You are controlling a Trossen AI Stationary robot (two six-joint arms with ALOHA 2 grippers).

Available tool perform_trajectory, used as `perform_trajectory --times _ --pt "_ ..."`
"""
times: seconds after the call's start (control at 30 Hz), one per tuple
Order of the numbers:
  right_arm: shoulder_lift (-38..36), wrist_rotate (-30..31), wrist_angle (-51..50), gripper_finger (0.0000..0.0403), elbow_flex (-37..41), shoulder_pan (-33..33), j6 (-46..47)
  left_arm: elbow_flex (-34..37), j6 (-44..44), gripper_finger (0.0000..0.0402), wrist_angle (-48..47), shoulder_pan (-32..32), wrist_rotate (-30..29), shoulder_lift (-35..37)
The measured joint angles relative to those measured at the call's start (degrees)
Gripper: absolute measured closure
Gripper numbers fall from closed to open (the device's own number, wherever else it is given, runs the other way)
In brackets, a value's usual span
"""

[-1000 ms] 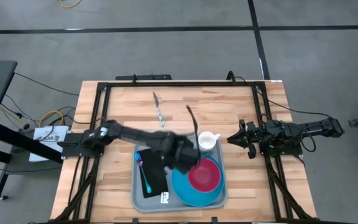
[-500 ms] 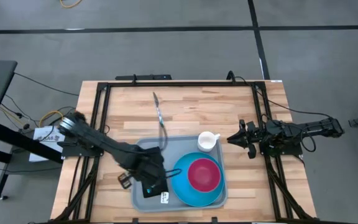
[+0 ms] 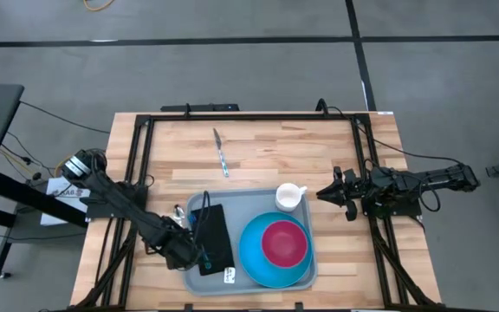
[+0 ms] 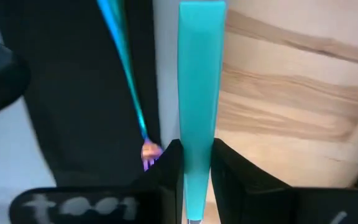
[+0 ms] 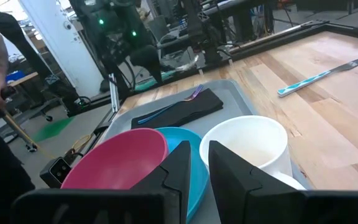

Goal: Set up tray
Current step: Put the blue spoon on the black napkin to the right of the blue fork

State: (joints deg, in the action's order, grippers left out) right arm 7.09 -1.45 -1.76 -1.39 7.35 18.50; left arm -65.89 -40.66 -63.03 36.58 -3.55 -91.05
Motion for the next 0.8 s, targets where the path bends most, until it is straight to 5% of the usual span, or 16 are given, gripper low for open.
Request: perform_trajectory --times 0.5,0.8 --pt "0.00 0.01 0.00 0.0352 0.00 0.00 0.00 3.47 -5.30 0.0365 13.55 -6.84 -0.13 -1.12" --pt "0.02 -0.01 0.09 0.0352 0.00 0.00 -0.01 3.41 -6.10 0.0365 19.85 -7.09 -0.20 -7.52"
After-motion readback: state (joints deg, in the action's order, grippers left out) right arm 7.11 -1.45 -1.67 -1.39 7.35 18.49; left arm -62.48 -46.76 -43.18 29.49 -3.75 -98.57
